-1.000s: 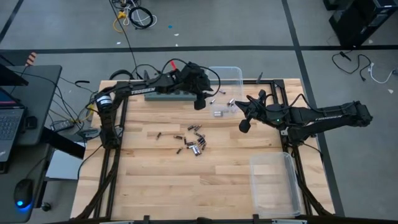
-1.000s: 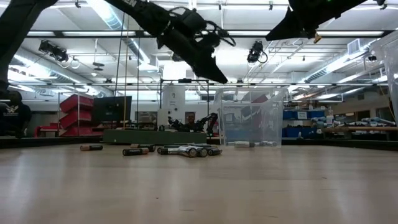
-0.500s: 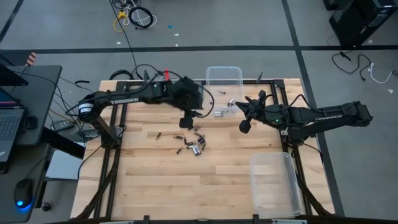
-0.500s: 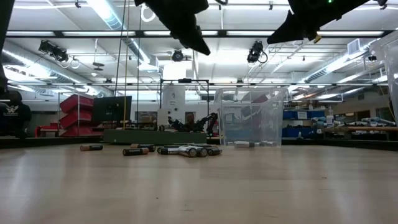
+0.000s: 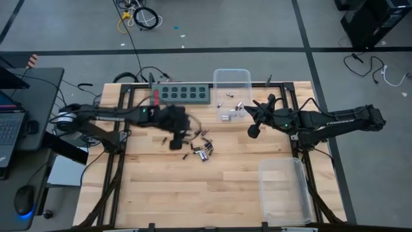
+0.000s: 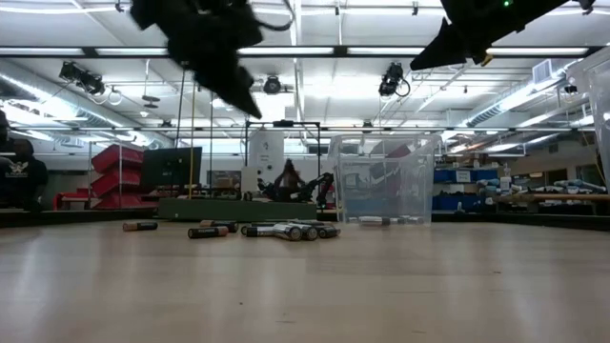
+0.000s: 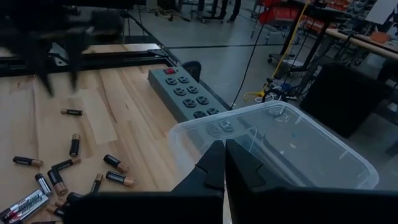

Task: Sort batteries
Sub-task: Put the silver battery into the top transparent bin

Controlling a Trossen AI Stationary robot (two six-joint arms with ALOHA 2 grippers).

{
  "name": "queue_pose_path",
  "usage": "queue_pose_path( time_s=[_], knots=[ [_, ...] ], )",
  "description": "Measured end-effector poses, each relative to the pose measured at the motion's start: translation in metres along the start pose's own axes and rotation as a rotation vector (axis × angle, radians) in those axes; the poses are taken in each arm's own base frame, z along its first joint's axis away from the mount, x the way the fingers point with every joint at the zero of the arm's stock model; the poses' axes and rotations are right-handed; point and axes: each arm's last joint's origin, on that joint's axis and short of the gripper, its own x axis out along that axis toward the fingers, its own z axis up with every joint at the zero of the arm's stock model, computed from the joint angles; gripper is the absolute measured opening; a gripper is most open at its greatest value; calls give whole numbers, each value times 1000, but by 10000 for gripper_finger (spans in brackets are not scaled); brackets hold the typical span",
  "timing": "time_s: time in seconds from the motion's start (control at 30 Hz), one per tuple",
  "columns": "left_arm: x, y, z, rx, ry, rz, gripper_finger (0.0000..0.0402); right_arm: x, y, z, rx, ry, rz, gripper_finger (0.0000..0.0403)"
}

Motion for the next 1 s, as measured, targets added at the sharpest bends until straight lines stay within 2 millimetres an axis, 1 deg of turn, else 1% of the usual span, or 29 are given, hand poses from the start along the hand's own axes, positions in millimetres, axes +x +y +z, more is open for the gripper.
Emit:
queue_pose_path(
  time_s=[0.13,0.23,0.33,0.43,0.57,0.7,1.0],
  knots=[
    [13,-21,-32,-31,28,-50,113,0,0,0,4,0,-1,0],
    [24,-32,-45,-35,-7,-70,113,0,0,1,10,-6,-2,1],
    [36,-42,-53,-27,-77,-90,113,1,-1,1,27,-5,-4,1],
    [41,-48,-54,-9,-149,-103,113,1,-1,1,38,-6,-6,1],
    [51,-51,-61,9,-116,-105,113,1,-1,1,49,-5,-6,1],
    [57,-51,-61,-8,-122,-91,112,1,-1,1,51,-8,-6,1],
    [57,-50,-52,-10,-216,-67,112,1,-1,2,41,-14,-6,2]
  ],
)
